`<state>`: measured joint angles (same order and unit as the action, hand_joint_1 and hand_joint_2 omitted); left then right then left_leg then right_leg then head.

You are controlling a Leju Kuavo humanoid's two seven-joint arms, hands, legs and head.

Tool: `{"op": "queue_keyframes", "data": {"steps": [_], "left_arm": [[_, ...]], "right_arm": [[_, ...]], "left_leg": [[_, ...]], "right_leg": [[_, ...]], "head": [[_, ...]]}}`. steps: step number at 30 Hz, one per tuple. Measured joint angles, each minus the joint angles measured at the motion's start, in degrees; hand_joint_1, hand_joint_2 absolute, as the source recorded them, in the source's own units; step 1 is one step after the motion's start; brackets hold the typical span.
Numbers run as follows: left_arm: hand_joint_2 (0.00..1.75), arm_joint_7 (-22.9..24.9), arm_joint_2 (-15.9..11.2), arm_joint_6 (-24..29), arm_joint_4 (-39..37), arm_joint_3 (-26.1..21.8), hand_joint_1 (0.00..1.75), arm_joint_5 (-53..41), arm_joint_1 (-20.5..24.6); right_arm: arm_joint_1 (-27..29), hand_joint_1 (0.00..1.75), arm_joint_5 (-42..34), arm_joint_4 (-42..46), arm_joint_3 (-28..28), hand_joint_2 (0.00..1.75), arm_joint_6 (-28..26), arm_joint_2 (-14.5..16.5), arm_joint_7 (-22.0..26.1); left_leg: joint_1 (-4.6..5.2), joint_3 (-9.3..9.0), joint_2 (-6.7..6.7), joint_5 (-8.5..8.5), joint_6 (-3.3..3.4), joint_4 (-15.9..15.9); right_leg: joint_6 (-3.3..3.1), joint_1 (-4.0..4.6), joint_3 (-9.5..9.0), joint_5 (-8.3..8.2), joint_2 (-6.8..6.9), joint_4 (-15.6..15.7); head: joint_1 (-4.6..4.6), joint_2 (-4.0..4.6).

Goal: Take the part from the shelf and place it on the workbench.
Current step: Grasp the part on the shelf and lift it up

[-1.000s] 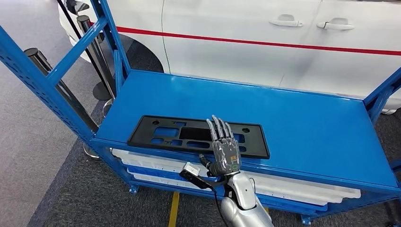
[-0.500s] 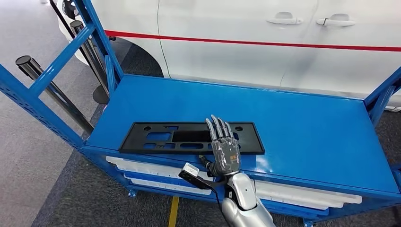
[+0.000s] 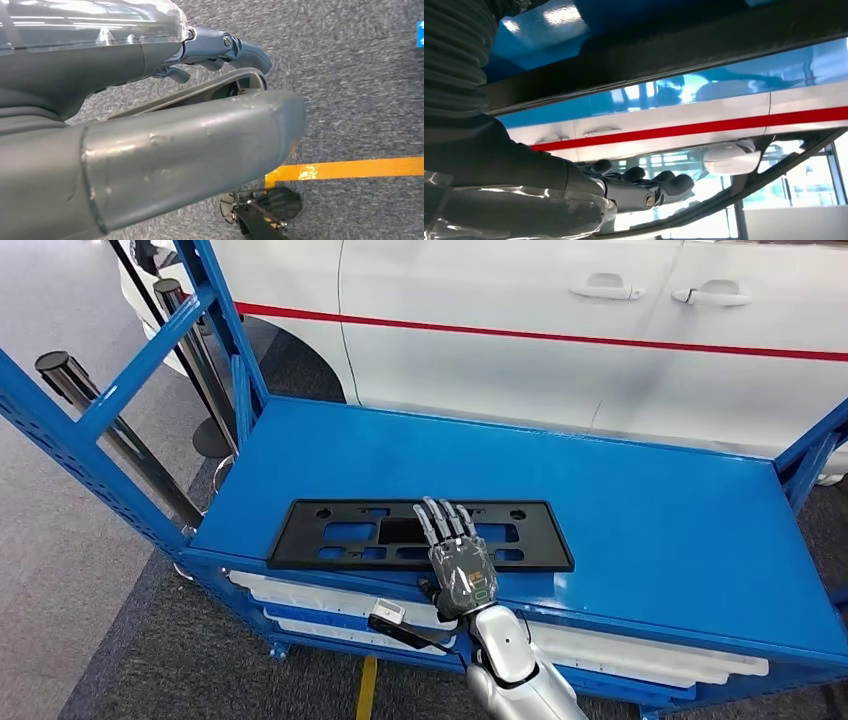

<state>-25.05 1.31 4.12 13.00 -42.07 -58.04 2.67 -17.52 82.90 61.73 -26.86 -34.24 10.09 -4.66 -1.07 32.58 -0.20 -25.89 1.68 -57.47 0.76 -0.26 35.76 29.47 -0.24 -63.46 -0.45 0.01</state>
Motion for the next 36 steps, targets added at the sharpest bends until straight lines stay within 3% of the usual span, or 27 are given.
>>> {"op": "queue_keyframes", "data": {"steps": [2, 3, 4, 5, 7, 9, 12, 14, 16, 18, 19, 20, 21, 22, 24, 26, 29, 30, 33, 34, 35, 36], "left_arm": [[0.0, 0.0, 0.03, -0.08, 0.0, -0.1, 0.0, -0.44, 0.24], [0.0, 0.0, 0.04, -0.11, 0.0, -0.16, 0.0, -0.6, 0.29], [0.0, 0.0, 0.04, -0.12, 0.0, -0.24, 0.0, -0.75, 0.32], [0.0, 0.0, 0.05, -0.12, 0.0, -0.36, 0.0, -0.85, 0.32], [0.0, 0.0, 0.07, -0.12, 0.0, -0.65, 0.0, -1.0, 0.33], [0.0, 0.0, 0.08, -0.12, 0.0, -0.95, 0.0, -1.24, 0.39], [0.0, -0.02, 0.08, -0.12, 0.01, -1.21, 0.0, -1.56, 0.46], [0.0, -0.02, 0.1, -0.13, 0.01, -1.27, 0.0, -1.68, 0.46], [0.0, -0.02, 0.08, -0.13, 0.0, -1.33, 0.0, -1.76, 0.46], [0.0, -0.02, 0.04, -0.14, 0.0, -1.46, 0.0, -1.81, 0.37], [0.0, -0.02, 0.03, -0.17, 0.0, -1.52, 0.0, -1.87, 0.29], [0.0, -0.02, 0.04, -0.21, 0.0, -1.55, 0.0, -1.94, 0.24], [0.0, -0.02, 0.03, -0.25, 0.01, -1.58, 0.0, -2.03, 0.22], [0.0, -0.03, 0.01, -0.28, 0.01, -1.63, 0.0, -2.08, 0.24], [0.0, -0.05, -0.05, -0.29, 0.01, -1.87, 0.0, -2.19, 0.36], [0.0, -0.08, -0.07, -0.29, 0.01, -2.25, 0.0, -2.4, 0.4], [0.0, -0.09, -0.05, -0.29, 0.02, -2.6, 0.0, -2.79, 0.37], [0.0, -0.09, -0.04, -0.29, 0.02, -2.68, 0.0, -2.89, 0.38], [0.0, -0.1, -0.05, -0.29, 0.01, -2.93, 0.0, -3.11, 0.3], [0.0, -0.1, -0.06, -0.29, 0.01, -2.99, 0.0, -3.16, 0.26], [0.0, -0.12, -0.06, -0.29, 0.02, -3.03, 0.0, -3.2, 0.24], [0.0, -0.13, -0.05, -0.3, 0.02, -3.06, 0.0, -3.24, 0.23]], "right_arm": [[-0.82, 0.0, 0.7, -1.87, -0.04, 1.75, -0.17, -0.51, -0.91], [-1.15, 0.0, 0.92, -2.78, -0.04, 1.75, -0.37, -0.75, -1.23], [-1.49, 0.0, 1.12, -3.61, -0.04, 1.75, -0.64, -0.95, -1.5], [-1.88, 0.0, 1.3, -4.35, -0.02, 1.75, -0.86, -1.12, -1.79], [-2.68, 0.0, 1.81, -5.7, 0.09, 1.75, -1.12, -1.4, -2.39], [-3.4, 0.0, 2.55, -6.82, 0.27, 1.75, -1.13, -1.54, -3.09], [-4.26, 0.0, 3.41, -8.08, 0.64, 1.75, -1.11, -1.65, -3.69], [-4.69, 0.0, 3.56, -8.66, 0.82, 1.75, -1.11, -1.7, -3.8], [-4.91, 0.0, 3.64, -9.2, 0.9, 1.75, -1.11, -1.73, -3.88], [-4.97, 0.0, 3.79, -9.7, 1.08, 1.75, -1.09, -1.83, -4.14], [-4.97, 0.0, 3.89, -9.9, 1.29, 1.75, -1.05, -1.88, -4.32], [-4.98, 0.01, 3.97, -10.06, 1.54, 1.75, -1.03, -1.92, -4.47], [-5.01, 0.01, 4.01, -10.18, 1.84, 1.75, -1.01, -1.98, -4.56], [-5.05, 0.12, 3.98, -10.24, 2.13, 1.75, -1.0, -2.03, -4.55], [-5.17, 0.79, 3.82, -10.3, 2.85, 1.75, -0.98, -2.23, -4.51], [-5.17, 1.48, 3.54, -10.31, 3.67, 1.75, -0.9, -2.52, -4.43], [-4.85, 1.64, 2.97, -10.32, 4.78, 1.75, -0.45, -3.02, -4.05], [-4.7, 1.64, 2.79, -10.32, 5.15, 1.75, -0.25, -3.2, -3.89], [-3.98, 1.64, 2.45, -10.32, 5.92, 1.75, 0.01, -3.75, -3.47], [-3.72, 1.64, 2.37, -10.31, 6.05, 1.75, 0.01, -3.92, -3.34], [-3.54, 1.64, 2.31, -10.27, 6.14, 1.75, 0.01, -4.03, -3.25], [-3.44, 1.65, 2.28, -10.16, 6.2, 1.75, 0.01, -4.14, -3.18]], "left_leg": [[0.02, 0.03, 0.03, 0.01, 0.22, 0.03], [0.02, 0.01, 0.03, -0.01, 0.25, 0.02], [0.02, -0.07, 0.02, -0.05, 0.25, 0.0], [0.02, -0.21, 0.01, -0.1, 0.22, -0.01], [0.02, -0.55, -0.04, -0.28, 0.0, -0.06], [0.23, -0.72, -0.13, -0.52, -0.51, -0.19], [0.36, -0.93, -0.19, -0.59, -1.55, 0.03], [0.23, -0.38, -0.18, -1.84, -2.05, -1.57], [0.1, 2.25, -0.14, -5.31, -2.43, -7.46], [0.01, 5.57, -0.12, -8.31, -2.8, -14.52], [-0.05, 6.3, -0.12, -8.43, -2.92, -16.06], [-0.14, 5.91, -0.11, -7.42, -2.97, -15.31], [-0.24, 4.38, -0.09, -5.52, -2.97, -12.3], [-0.33, 2.19, -0.07, -3.57, -2.93, -7.95], [-0.2, -1.0, -0.09, -1.36, -2.54, -1.4], [0.07, -1.47, -0.15, -1.2, -1.84, -0.1], [-0.05, -1.42, -0.04, -0.51, -0.47, 0.25], [-0.12, -1.32, 0.03, -0.26, -0.07, 0.38], [0.01, -0.63, 0.13, 0.09, 0.47, 0.38], [0.1, -0.5, 0.14, 0.14, 0.52, 0.36], [0.18, -0.47, 0.12, 0.17, 0.54, 0.35], [0.28, -0.54, 0.1, 0.18, 0.52, 0.34]], "right_leg": [[0.44, -0.13, 3.58, 3.53, 0.02, -7.51], [0.59, -0.2, 5.03, 4.4, 0.03, -10.43], [0.67, -0.26, 5.58, 4.16, 0.04, -11.44], [0.66, -0.33, 4.91, 2.76, 0.06, -10.01], [0.31, -0.42, 1.06, -1.14, 0.12, -2.27], [-0.27, -0.2, -1.91, -3.03, 0.16, 3.8], [-1.16, 0.02, -2.52, -3.19, 0.14, 5.14], [-2.03, -0.25, -2.91, -3.6, 0.32, 5.77], [-2.57, -0.41, -3.05, -3.89, 0.55, 6.13], [-2.64, -0.36, -2.91, -3.93, 0.6, 6.11], [-2.63, -0.35, -2.9, -3.93, 0.6, 6.09], [-2.59, -0.37, -2.93, -3.92, 0.58, 6.05], [-2.5, -0.39, -2.99, -3.89, 0.55, 5.99], [-2.34, -0.4, -3.02, -3.84, 0.52, 5.85], [-1.69, -0.2, -2.98, -3.66, 0.42, 5.55], [-0.89, -0.01, -2.95, -3.7, 0.27, 5.56], [0.14, -0.25, -2.51, -2.96, 0.21, 4.58], [0.41, -0.34, -1.59, -1.53, 0.21, 2.55], [0.93, -0.46, 3.44, 4.24, 0.22, -8.32], [0.95, -0.46, 4.41, 4.79, 0.22, -10.5], [0.84, -0.45, 4.3, 4.18, 0.22, -10.51], [0.59, -0.39, 2.99, 2.56, 0.22, -8.17]], "head": [[0.01, 0.0], [-0.01, 0.0], [0.0, 0.0], [0.0, 0.0], [-0.01, 0.0], [0.01, 0.0], [0.01, 0.01], [0.02, 0.01], [0.03, 0.0], [0.03, 0.0], [0.03, 0.01], [0.03, 0.01], [0.03, 0.01], [0.03, 0.01], [0.03, -0.01], [0.02, 0.0], [0.0, 0.0], [-0.01, -0.01], [0.0, 0.0], [0.0, 0.0], [-0.01, 0.0], [-0.01, 0.01]]}}
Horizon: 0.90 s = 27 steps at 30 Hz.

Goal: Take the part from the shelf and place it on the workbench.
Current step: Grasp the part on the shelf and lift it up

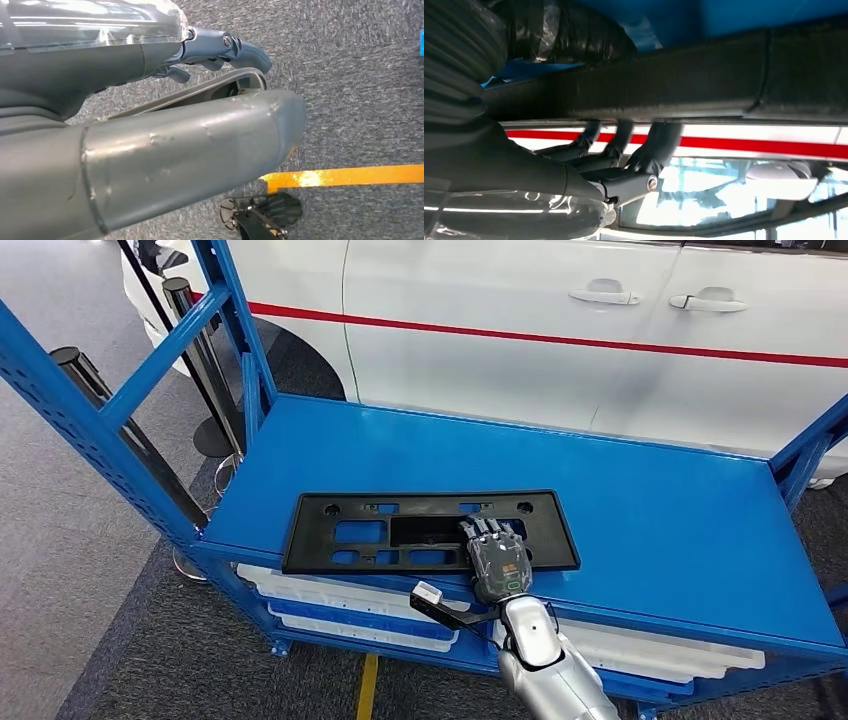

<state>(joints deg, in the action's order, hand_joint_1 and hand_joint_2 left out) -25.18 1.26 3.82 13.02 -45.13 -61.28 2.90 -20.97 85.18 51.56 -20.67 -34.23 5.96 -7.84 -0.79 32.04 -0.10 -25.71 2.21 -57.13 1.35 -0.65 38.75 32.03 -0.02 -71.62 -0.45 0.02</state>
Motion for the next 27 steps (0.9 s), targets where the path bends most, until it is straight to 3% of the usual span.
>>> {"op": "queue_keyframes", "data": {"steps": [2, 4, 6, 8, 10, 12, 13, 14, 15, 17, 19, 23, 25, 27], "left_arm": [[0.0, -0.06, 0.16, -0.01, -0.01, -0.03, 0.0, -0.09, 0.05], [0.0, -0.14, 0.38, -0.02, -0.02, -0.07, 0.0, -0.15, 0.15], [0.0, -0.18, 0.46, -0.01, -0.02, -0.12, 0.0, -0.19, 0.21], [0.0, -0.21, 0.51, -0.02, -0.02, -0.16, 0.0, -0.31, 0.27], [0.0, -0.26, 0.6, -0.03, -0.02, -0.19, 0.0, -0.43, 0.33], [0.0, -0.28, 0.64, -0.04, -0.02, -0.25, 0.0, -0.45, 0.28], [0.0, -0.27, 0.65, -0.05, -0.02, -0.28, 0.0, -0.46, 0.21], [0.0, -0.28, 0.66, -0.08, -0.02, -0.31, 0.0, -0.49, 0.15], [0.0, -0.28, 0.67, -0.1, -0.02, -0.33, 0.0, -0.51, 0.13], [0.0, -0.29, 0.72, -0.14, -0.02, -0.47, 0.0, -0.55, 0.15], [0.0, -0.37, 0.81, -0.15, -0.02, -0.78, 0.0, -0.56, 0.18], [0.0, -0.96, 1.09, -0.01, -0.02, -1.57, 0.0, -0.43, -0.04], [0.0, -1.18, 1.27, 0.07, -0.02, -2.15, 0.0, -0.41, -0.12], [0.0, -1.25, 1.38, 0.12, -0.02, -2.56, 0.0, -0.42, -0.13]], "right_arm": [[0.01, 1.66, -0.02, 0.32, 0.07, 1.75, 0.0, -0.14, 0.13], [0.01, 1.66, -0.04, 0.64, 0.12, 1.75, 0.0, -0.21, 0.3], [0.02, 1.66, -0.05, 0.82, 0.18, 1.75, 0.0, -0.31, 0.43], [0.05, 1.67, -0.05, 1.01, 0.24, 1.75, 0.05, -0.4, 0.55], [0.14, 1.67, -0.05, 1.15, 0.26, 1.75, 0.16, -0.45, 0.66], [0.3, 1.69, -0.05, 1.15, 0.27, 1.75, 0.26, -0.49, 0.71], [0.4, 1.71, -0.05, 1.15, 0.27, 1.75, 0.3, -0.5, 0.78], [0.5, 1.72, -0.21, 1.15, 0.27, 1.75, 0.34, -0.5, 1.02], [0.59, 1.74, -0.66, 1.17, 0.27, 1.75, 0.36, -0.5, 1.47], [0.83, 1.75, -3.22, 1.45, 0.3, 1.75, 0.33, -0.42, 3.49], [1.2, 1.75, -7.89, 2.28, 0.48, 1.75, 0.29, -0.23, 6.67], [3.61, 1.75, -24.74, 8.52, 0.4, 1.75, 3.12, 0.68, 16.73], [5.18, 1.75, -31.28, 13.6, -0.41, 1.75, 5.27, 1.37, 19.04], [6.69, 1.75, -32.98, 17.14, -1.31, 1.75, 6.61, 2.01, 18.85]], "left_leg": [[0.21, -0.2, -0.05, -0.03, -0.12, -0.04], [0.31, -0.23, -0.09, -0.07, -0.58, -0.12], [0.28, -0.25, -0.09, -0.02, -1.29, 0.0], [0.21, -0.01, -0.09, -0.66, -1.87, -0.68], [0.06, 1.98, -0.1, -3.42, -2.32, -5.04], [-0.15, 5.5, -0.08, -6.92, -2.81, -12.44], [-0.28, 6.81, -0.08, -7.69, -3.04, -15.13], [-0.43, 7.2, -0.07, -7.3, -3.25, -15.83], [-0.6, 6.36, -0.06, -5.74, -3.42, -14.03], [-0.89, 2.56, -0.02, -1.94, -3.59, -6.26], [-0.78, 0.06, -0.12, -0.54, -3.14, -1.22], [-0.74, -0.17, -0.03, -0.55, -1.62, -0.64], [-0.92, -0.17, 0.26, -0.34, -0.89, -0.39], [-0.78, 0.11, 0.43, -0.29, -0.5, -0.41]], "right_leg": [[-0.98, 0.35, -4.35, -3.74, 0.05, 8.28], [-1.77, 0.8, -6.82, -5.34, 0.24, 13.51], [-2.13, 0.99, -6.93, -5.44, 0.34, 14.22], [-2.65, 0.66, -7.32, -5.93, 0.45, 15.02], [-3.12, 0.29, -7.63, -6.42, 0.66, 15.73], [-3.3, 0.3, -7.53, -6.47, 0.72, 15.76], [-3.27, 0.31, -7.5, -6.44, 0.71, 15.71], [-3.19, 0.29, -7.51, -6.37, 0.69, 15.63], [-3.03, 0.23, -7.54, -6.24, 0.65, 15.45], [-2.5, 0.1, -7.54, -5.78, 0.54, 14.81], [-1.8, 0.23, -7.37, -5.32, 0.33, 14.13], [-0.67, 0.39, -7.17, -4.78, -0.06, 13.51], [-0.26, 0.26, -5.41, -1.98, -0.06, 9.46], [-0.05, 0.14, -1.72, 1.96, -0.03, 1.62]], "head": [[0.0, 0.0], [0.01, -0.01], [0.01, 0.0], [0.01, 0.0], [0.03, 0.0], [0.04, 0.01], [0.04, 0.01], [0.04, 0.01], [0.04, 0.0], [0.04, -0.01], [0.01, 0.0], [-0.01, 0.0], [-0.01, -0.01], [0.0, -0.01]]}}
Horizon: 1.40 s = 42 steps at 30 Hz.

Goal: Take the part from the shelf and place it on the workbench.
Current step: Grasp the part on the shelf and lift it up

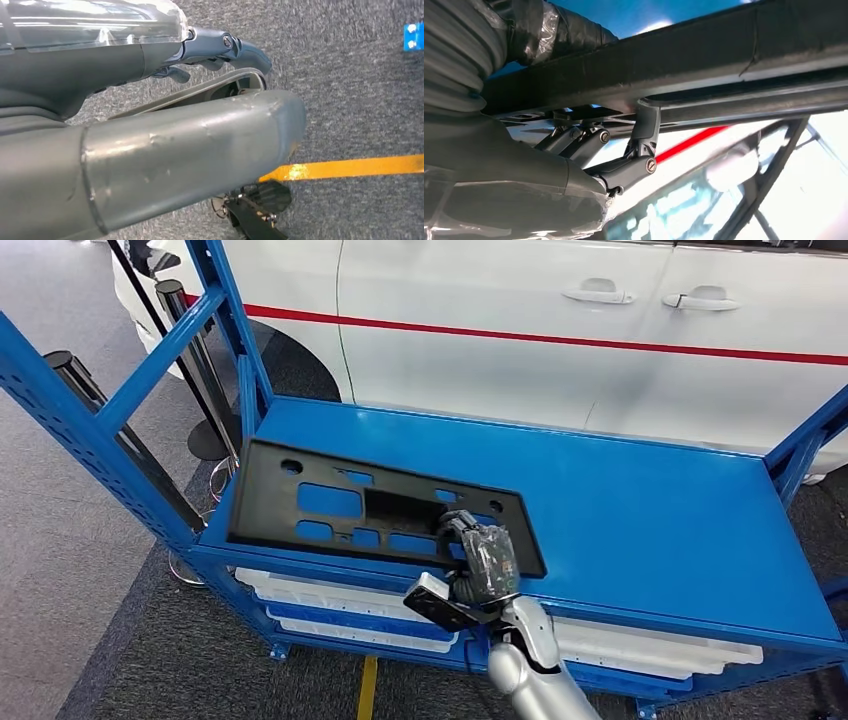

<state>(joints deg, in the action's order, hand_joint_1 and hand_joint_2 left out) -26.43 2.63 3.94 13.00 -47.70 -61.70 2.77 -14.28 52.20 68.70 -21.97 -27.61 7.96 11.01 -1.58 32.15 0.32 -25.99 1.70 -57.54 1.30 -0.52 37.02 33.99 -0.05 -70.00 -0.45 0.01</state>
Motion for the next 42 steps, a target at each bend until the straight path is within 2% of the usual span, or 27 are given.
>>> {"op": "queue_keyframes", "data": {"steps": [1, 2, 3, 6, 8, 11, 12, 14, 16, 17, 18, 19, 21, 22, 23, 25, 27, 29, 31, 32, 33, 34, 36, 37, 38, 39, 42], "left_arm": [[0.0, -0.01, 0.04, 0.01, 0.0, -0.13, 0.0, -0.01, -0.04], [0.0, 0.0, 0.08, 0.02, 0.0, -0.22, 0.0, -0.01, -0.12], [0.0, 0.0, 0.11, 0.03, 0.0, -0.34, 0.0, -0.03, -0.22], [0.0, -0.11, 0.48, 0.1, 0.0, -1.18, 0.0, -0.05, -0.45], [0.0, -0.35, 0.78, 0.24, 0.0, -1.91, 0.0, 0.04, -0.49], [0.0, -0.55, 1.11, 0.41, 0.0, -2.96, 0.0, 0.13, -0.61], [0.0, -0.58, 1.22, 0.44, 0.0, -3.21, 0.0, 0.17, -0.63], [0.0, -0.62, 1.37, 0.49, 0.0, -3.71, 0.0, 0.37, -0.64], [0.0, -0.62, 1.45, 0.6, 0.0, -4.38, 0.0, 0.68, -0.68], [0.0, -0.6, 1.5, 0.66, 0.0, -4.76, 0.0, 0.81, -0.77], [0.0, -0.57, 1.57, 0.71, 0.0, -5.12, 0.0, 0.93, -0.87], [0.0, -0.54, 1.66, 0.74, 0.0, -5.47, 0.0, 0.99, -0.97], [0.0, -0.49, 1.81, 0.72, 0.0, -6.01, 0.0, 0.99, -1.02], [0.0, -0.48, 1.9, 0.67, 0.0, -6.23, 0.0, 0.96, -0.97], [0.0, -0.43, 2.01, 0.61, 0.0, -6.47, 0.0, 0.94, -0.92], [0.0, -0.15, 2.32, 0.51, 0.0, -7.03, 0.0, 0.93, -0.89], [0.0, 0.6, 2.81, 0.63, 0.0, -7.49, 0.0, 0.89, -0.98], [0.0, 1.45, 3.26, 0.97, 0.0, -7.92, 0.0, 0.81, -0.96], [0.0, 1.93, 3.56, 1.26, 0.0, -8.33, 0.0, 0.79, -0.9], [0.0, 2.07, 3.74, 1.34, 0.0, -8.48, 0.0, 0.78, -0.89], [0.0, 2.14, 3.87, 1.38, 0.0, -8.58, 0.0, 0.77, -0.89], [0.0, 2.19, 4.0, 1.4, 0.0, -8.68, 0.0, 0.75, -0.9], [0.0, 2.24, 4.3, 1.42, 0.0, -8.84, 0.0, 0.7, -0.93], [0.0, 2.25, 4.39, 1.42, 0.0, -8.9, 0.0, 0.68, -0.9], [0.0, 2.26, 4.46, 1.43, 0.0, -8.97, 0.0, 0.67, -0.87], [0.0, 2.28, 4.49, 1.41, 0.0, -9.08, 0.0, 0.67, -0.82], [0.0, 2.45, 4.56, 1.2, 0.0, -9.47, 0.0, 0.51, -0.79]], "right_arm": [[0.72, 1.75, -0.17, 1.23, -0.31, 1.75, 0.31, 0.16, 0.07], [1.38, 1.75, -0.75, 2.27, -0.56, 1.75, 0.56, 0.26, 0.55], [2.01, 1.75, -2.61, 3.38, -0.7, 1.75, 0.91, 0.27, 1.87], [4.45, 1.75, -15.75, 9.62, -1.48, 1.75, 2.63, 0.28, 8.29], [6.8, 1.75, -25.31, 16.24, -3.02, 1.75, 3.55, 0.22, 11.32], [9.89, 1.75, -33.71, 25.47, -5.25, 1.75, 4.13, -0.29, 13.3], [10.46, 1.75, -35.44, 27.84, -5.7, 1.75, 4.38, -0.51, 13.8], [11.42, 1.75, -38.72, 31.38, -6.22, 1.75, 5.05, -0.89, 15.06], [13.12, 1.75, -43.35, 34.56, -6.36, 1.75, 6.32, -1.45, 16.88], [14.17, 1.75, -45.88, 36.07, -6.38, 1.75, 7.14, -1.77, 17.77], [15.2, 1.75, -48.35, 37.5, -6.36, 1.75, 8.03, -2.06, 18.52], [16.14, 1.75, -50.39, 38.73, -6.33, 1.75, 8.87, -2.29, 19.05], [17.82, 1.75, -53.2, 40.74, -6.21, 1.75, 10.44, -2.61, 19.73], [18.65, 1.75, -53.99, 41.52, -6.12, 1.75, 11.11, -2.74, 20.0], [19.5, 1.75, -54.39, 42.11, -6.01, 1.75, 11.56, -2.84, 20.21], [21.3, 1.75, -53.96, 42.8, -5.67, 1.75, 11.71, -2.94, 20.48], [23.17, 1.75, -52.42, 43.08, -5.27, 1.75, 11.56, -2.98, 20.92], [24.87, 1.75, -50.93, 43.17, -4.92, 1.75, 12.08, -3.06, 21.88], [26.34, 1.75, -49.94, 43.13, -4.64, 1.75, 12.82, -3.18, 22.87], [27.0, 1.75, -49.65, 43.11, -4.53, 1.75, 13.03, -3.26, 23.2], [27.64, 1.75, -49.49, 43.09, -4.44, 1.75, 13.12, -3.34, 23.4], [28.22, 1.75, -49.41, 43.08, -4.35, 1.75, 13.14, -3.42, 23.52], [28.96, 1.75, -49.34, 43.08, -4.21, 1.75, 13.15, -3.51, 23.62], [29.16, 1.75, -49.3, 43.1, -4.15, 1.75, 13.16, -3.53, 23.64], [29.3, 1.75, -49.26, 43.12, -4.11, 1.75, 13.18, -3.54, 23.69], [29.46, 1.75, -49.19, 43.13, -4.07, 1.75, 13.28, -3.55, 23.79], [30.66, 1.75, -48.82, 43.16, -3.97, 1.75, 14.08, -3.55, 25.15]], "left_leg": [[0.08, 0.12, -0.04, 0.02, 0.07, -0.02], [0.13, 0.18, -0.14, 0.04, 0.12, -0.04], [0.16, 0.15, -0.28, 0.03, 0.11, -0.07], [0.29, -0.01, -0.6, -0.12, -0.25, -0.26], [0.49, 0.18, -0.67, -0.19, -0.87, -0.39], [0.49, 0.26, -0.67, -0.26, -1.99, -0.26], [0.42, 0.54, -0.65, -0.86, -2.29, -0.95], [0.3, 2.53, -0.61, -3.68, -2.7, -5.34], [0.31, 6.03, -0.6, -7.05, -2.99, -12.69], [0.31, 7.3, -0.6, -7.7, -3.05, -15.29], [0.32, 7.62, -0.59, -7.2, -3.0, -15.86], [0.34, 6.83, -0.59, -5.66, -2.84, -14.16], [0.51, 3.07, -0.59, -1.91, -2.17, -6.61], [0.67, 1.46, -0.59, -0.9, -1.81, -3.38], [0.85, 0.46, -0.6, -0.54, -1.51, -1.38], [1.1, 0.07, -0.65, -0.73, -1.05, -0.42], [0.84, -0.23, -0.61, -0.46, -0.42, 0.15], [0.51, -0.49, -0.5, -0.2, 0.24, 0.67], [0.52, -0.45, -0.47, -0.23, 0.52, 0.68], [0.52, -0.45, -0.48, -0.27, 0.5, 0.65], [0.5, -0.48, -0.51, -0.33, 0.45, 0.61], [0.46, -0.57, -0.57, -0.44, 0.34, 0.53], [0.35, -0.77, -0.67, -0.77, -0.09, 0.24], [0.42, -0.8, -0.71, -1.0, -0.42, -0.02], [0.51, -0.8, -0.73, -1.16, -0.78, -0.17], [0.57, -0.8, -0.73, -1.25, -1.16, -0.19], [0.41, -0.89, -0.74, -1.59, -2.3, -0.43]], "right_leg": [[0.05, -0.07, 1.53, 1.06, 0.0, -3.16], [0.03, -0.13, 2.23, 1.04, 0.0, -4.56], [-0.1, -0.16, 1.69, -0.21, 0.0, -3.43], [-0.95, -0.01, -3.73, -5.71, 0.05, 7.86], [-1.31, 0.26, -5.18, -6.57, 0.12, 11.51], [-1.86, 0.25, -5.02, -6.73, 0.11, 11.94], [-2.16, 0.1, -5.12, -6.89, 0.13, 12.22], [-2.69, -0.09, -5.31, -7.08, 0.27, 12.63], [-2.98, 0.11, -5.3, -6.97, 0.43, 12.61], [-3.07, 0.22, -5.32, -6.9, 0.49, 12.57], [-3.12, 0.32, -5.36, -6.81, 0.48, 12.51], [-3.11, 0.39, -5.44, -6.7, 0.42, 12.43], [-2.9, 0.55, -5.72, -6.35, 0.3, 12.25], [-2.71, 0.66, -5.78, -6.17, 0.26, 12.11], [-2.46, 0.71, -5.79, -6.04, 0.26, 12.01], [-1.85, 0.68, -5.78, -5.95, 0.27, 11.98], [-1.22, 0.58, -5.75, -5.35, 0.22, 11.51], [-0.72, 0.43, -4.0, -2.72, 0.09, 7.52], [-0.28, 0.14, -0.2, 0.87, 0.05, -0.04], [-0.06, -0.05, 1.4, 1.7, 0.06, -2.99], [0.13, -0.25, 2.12, 1.35, 0.07, -4.01], [0.27, -0.46, 1.61, -0.18, 0.08, -2.57], [0.35, -0.82, -1.89, -4.28, 0.1, 5.03], [0.27, -0.8, -3.47, -5.66, 0.08, 8.5], [0.08, -0.74, -4.41, -6.27, 0.02, 10.56], [-0.2, -0.56, -4.66, -6.23, -0.06, 11.22], [-1.47, -0.41, -4.61, -6.72, -0.07, 11.35]], "head": [[-0.01, 0.01], [0.0, 0.01], [-0.01, 0.01], [-0.01, 0.0], [0.0, 0.0], [0.0, 0.01], [0.01, 0.0], [0.02, -0.01], [0.02, 0.0], [0.02, 0.0], [0.02, 0.0], [0.02, 0.0], [0.02, 0.0], [0.01, -0.01], [0.01, -0.01], [0.02, -0.01], [0.0, 0.0], [-0.01, 0.0], [-0.01, 0.0], [-0.01, 0.01], [-0.01, 0.0], [-0.01, 0.0], [-0.01, 0.0], [-0.01, 0.0], [0.0, -0.01], [0.0, 0.0], [0.01, 0.0]]}}
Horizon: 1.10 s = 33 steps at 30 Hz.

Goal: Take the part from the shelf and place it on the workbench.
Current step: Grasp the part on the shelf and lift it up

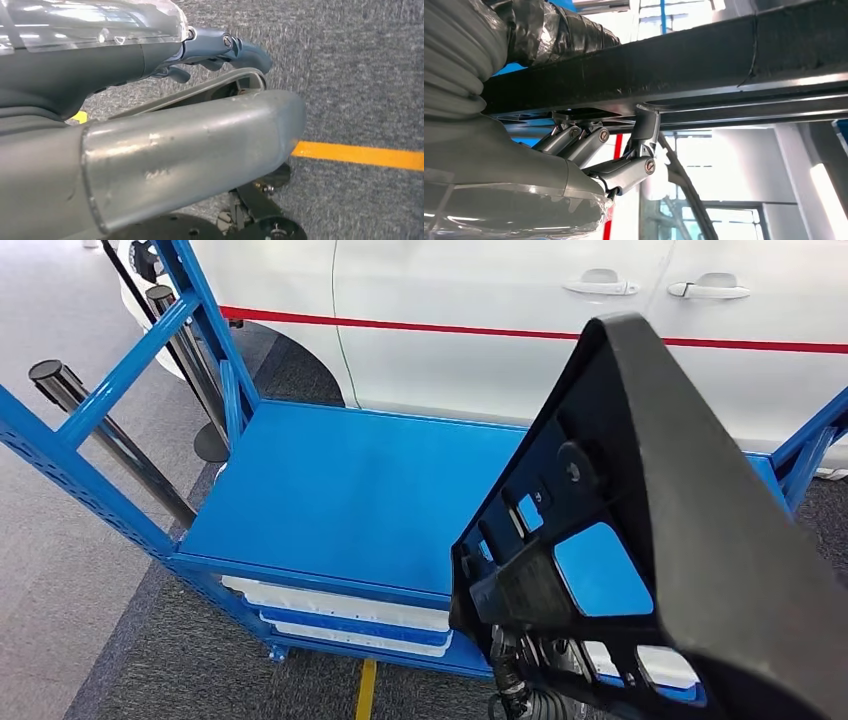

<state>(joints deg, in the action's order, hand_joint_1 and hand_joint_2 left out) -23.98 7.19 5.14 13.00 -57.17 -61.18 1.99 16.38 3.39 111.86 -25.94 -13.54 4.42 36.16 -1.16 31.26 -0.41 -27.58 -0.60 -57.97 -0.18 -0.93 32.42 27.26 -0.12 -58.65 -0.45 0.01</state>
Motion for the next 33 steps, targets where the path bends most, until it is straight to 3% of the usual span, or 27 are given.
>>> {"op": "queue_keyframes", "data": {"steps": [2, 4, 5, 6, 7, 10, 12, 15, 16, 17, 19, 21, 22, 23, 24, 26, 28, 31, 32, 33], "left_arm": [[0.0, 0.1, 0.06, -0.13, 0.0, -0.21, 0.0, -0.32, -0.02], [0.0, 0.26, 0.17, -0.1, 0.0, -0.29, 0.0, -0.79, -0.05], [0.0, 0.34, 0.22, -0.05, 0.0, -0.31, 0.0, -1.04, -0.08], [0.0, 0.41, 0.24, 0.01, 0.0, -0.33, 0.0, -1.23, -0.12], [0.0, 0.42, 0.25, 0.04, 0.0, -0.35, 0.0, -1.46, -0.15], [0.0, 0.22, 0.24, 0.07, 0.02, -0.45, 0.0, -1.98, -0.03], [0.0, 0.03, 0.3, 0.08, 0.05, -0.55, 0.0, -2.35, 0.15], [0.0, -0.05, 0.48, 0.18, 0.07, -0.67, 0.0, -2.92, 0.18], [0.0, -0.05, 0.55, 0.21, 0.07, -0.69, 0.0, -3.08, 0.18], [0.0, -0.05, 0.62, 0.23, 0.07, -0.7, 0.0, -3.19, 0.19], [0.0, -0.05, 0.69, 0.26, 0.07, -0.72, 0.0, -3.42, 0.23], [0.0, -0.04, 0.72, 0.31, 0.07, -0.73, 0.0, -3.66, 0.24], [0.0, -0.03, 0.72, 0.35, 0.07, -0.74, 0.0, -3.75, 0.25], [0.0, -0.01, 0.73, 0.38, 0.07, -0.74, 0.0, -3.8, 0.24], [0.0, 0.03, 0.74, 0.41, 0.07, -0.75, 0.0, -3.89, 0.23], [0.0, 0.09, 0.79, 0.41, 0.07, -0.78, 0.0, -4.03, 0.2], [0.0, 0.11, 0.84, 0.42, 0.07, -0.82, 0.0, -4.12, 0.19], [0.0, 0.13, 0.84, 0.43, 0.08, -1.02, 0.0, -4.18, 0.19], [0.0, 0.15, 0.82, 0.43, 0.08, -1.16, 0.0, -4.21, 0.17], [0.0, 0.16, 0.8, 0.43, 0.09, -1.32, 0.0, -4.23, 0.13]], "right_arm": [[1.65, 1.75, 0.13, -0.01, 0.02, 1.75, 0.03, -0.02, 1.95], [3.44, 1.75, 0.2, -0.05, -0.01, 1.75, -0.93, -0.12, 3.14], [4.17, 1.75, 0.23, -0.09, -0.02, 1.75, -1.53, -0.24, 3.28], [4.76, 1.75, 0.18, -0.12, -0.02, 1.75, -2.01, -0.39, 3.3], [5.24, 1.75, 0.04, -0.14, -0.02, 1.75, -2.31, -0.57, 3.3], [6.27, 1.75, -0.79, -0.11, 0.01, 1.75, -2.44, -1.02, 3.32], [6.83, 1.75, -1.2, -0.08, 0.14, 1.75, -2.29, -1.2, 3.33], [7.62, 1.75, -1.55, 0.08, 0.54, 1.75, -1.71, -1.31, 3.33], [7.92, 1.75, -1.62, 0.18, 0.68, 1.75, -1.44, -1.33, 3.33], [8.17, 1.75, -1.68, 0.26, 0.8, 1.75, -1.18, -1.34, 3.33], [8.48, 1.75, -1.81, 0.33, 0.93, 1.75, -0.78, -1.37, 3.33], [8.74, 1.75, -1.9, 0.33, 1.07, 1.75, -0.43, -1.38, 3.33], [8.9, 1.75, -1.96, 0.33, 1.19, 1.75, -0.21, -1.38, 3.33], [9.07, 1.75, -2.04, 0.33, 1.32, 1.75, -0.02, -1.38, 3.33], [9.21, 1.75, -2.15, 0.33, 1.45, 1.75, 0.13, -1.38, 3.33], [9.35, 1.75, -2.38, 0.34, 1.63, 1.75, 0.39, -1.37, 3.33], [9.53, 1.75, -2.52, 0.37, 1.77, 1.75, 0.67, -1.33, 3.33], [9.76, 1.75, -2.61, 0.44, 1.91, 1.75, 1.04, -1.18, 3.33], [9.78, 1.75, -2.64, 0.45, 1.96, 1.75, 1.15, -1.07, 3.33], [9.82, 1.75, -2.7, 0.46, 2.05, 1.75, 1.3, -0.92, 3.33]], "left_leg": [[-0.1, 1.23, 0.07, -2.75, -0.43, -3.41], [-0.1, 4.21, 0.13, -7.22, -0.61, -10.89], [-0.09, 5.58, 0.13, -8.78, -0.62, -14.4], [-0.06, 6.13, 0.13, -9.27, -0.51, -16.18], [0.0, 5.58, 0.13, -8.64, -0.28, -15.69], [0.58, -0.95, 0.2, -3.94, 1.21, -4.42], [1.08, -3.21, 0.31, -2.54, 1.95, 0.15], [1.21, -2.91, 0.49, -1.3, 2.48, 1.08], [1.06, -2.7, 0.64, -0.65, 2.83, 1.51], [0.87, -2.41, 0.79, 0.0, 3.17, 1.92], [0.75, -1.5, 0.98, 0.87, 3.63, 2.11], [0.77, -0.37, 1.05, 1.58, 3.57, 1.92], [0.75, 0.31, 1.07, 1.98, 3.46, 1.73], [0.7, 1.04, 1.08, 2.36, 3.29, 1.47], [0.62, 1.79, 1.08, 2.69, 3.08, 1.13], [0.52, 3.16, 1.04, 3.17, 2.54, 0.2], [0.53, 3.87, 0.98, 3.68, 1.81, -0.47], [0.45, 4.15, 0.91, 4.51, 0.56, -0.58], [0.37, 4.46, 0.87, 3.8, 0.22, -1.07], [0.27, 5.01, 0.83, 2.03, -0.03, -2.42]], "right_leg": [[-0.77, -0.1, 0.08, -0.39, 0.26, 0.3], [-1.2, 0.16, 0.51, -0.58, 0.48, 0.2], [-1.32, 0.36, 0.81, -0.66, 0.53, 0.08], [-1.44, 0.56, 1.08, -0.74, 0.54, -0.04], [-1.54, 0.76, 1.31, -0.82, 0.52, -0.16], [-1.51, 1.3, 1.6, -1.21, 0.42, -0.35], [-1.03, 1.32, 1.67, -1.59, 0.47, -0.38], [0.14, 1.09, 1.79, -2.07, 0.46, -0.26], [0.5, 1.05, 2.03, -1.19, 0.36, -0.86], [0.77, 1.01, 2.47, 0.29, 0.25, -2.04], [1.18, 0.71, 3.92, 4.79, 0.13, -6.53], [1.61, 0.38, 5.32, 8.3, 0.13, -12.15], [1.85, 0.2, 5.38, 8.87, 0.13, -14.01], [2.07, -0.01, 4.64, 8.45, 0.14, -14.4], [2.26, -0.21, 2.9, 7.15, 0.16, -12.8], [2.41, -0.48, -2.65, 4.84, 0.16, -5.08], [1.89, -0.25, -5.94, 4.34, 0.04, 0.36], [0.48, 0.04, -5.34, 3.74, 0.03, 1.01], [-0.09, -0.02, -4.85, 3.23, 0.13, 1.05], [-0.66, -0.12, -4.25, 2.63, 0.24, 1.17]], "head": [[0.02, 0.0], [0.02, 0.0], [0.01, -0.01], [0.01, -0.01], [0.01, -0.01], [0.01, 0.01], [0.0, 0.0], [0.0, 0.01], [-0.02, 0.01], [-0.03, 0.01], [-0.06, 0.0], [-0.04, -0.01], [-0.04, -0.01], [-0.04, -0.01], [-0.04, 0.0], [-0.04, 0.0], [-0.03, 0.01], [-0.02, 0.0], [-0.01, 0.0], [-0.01, 0.01]]}}
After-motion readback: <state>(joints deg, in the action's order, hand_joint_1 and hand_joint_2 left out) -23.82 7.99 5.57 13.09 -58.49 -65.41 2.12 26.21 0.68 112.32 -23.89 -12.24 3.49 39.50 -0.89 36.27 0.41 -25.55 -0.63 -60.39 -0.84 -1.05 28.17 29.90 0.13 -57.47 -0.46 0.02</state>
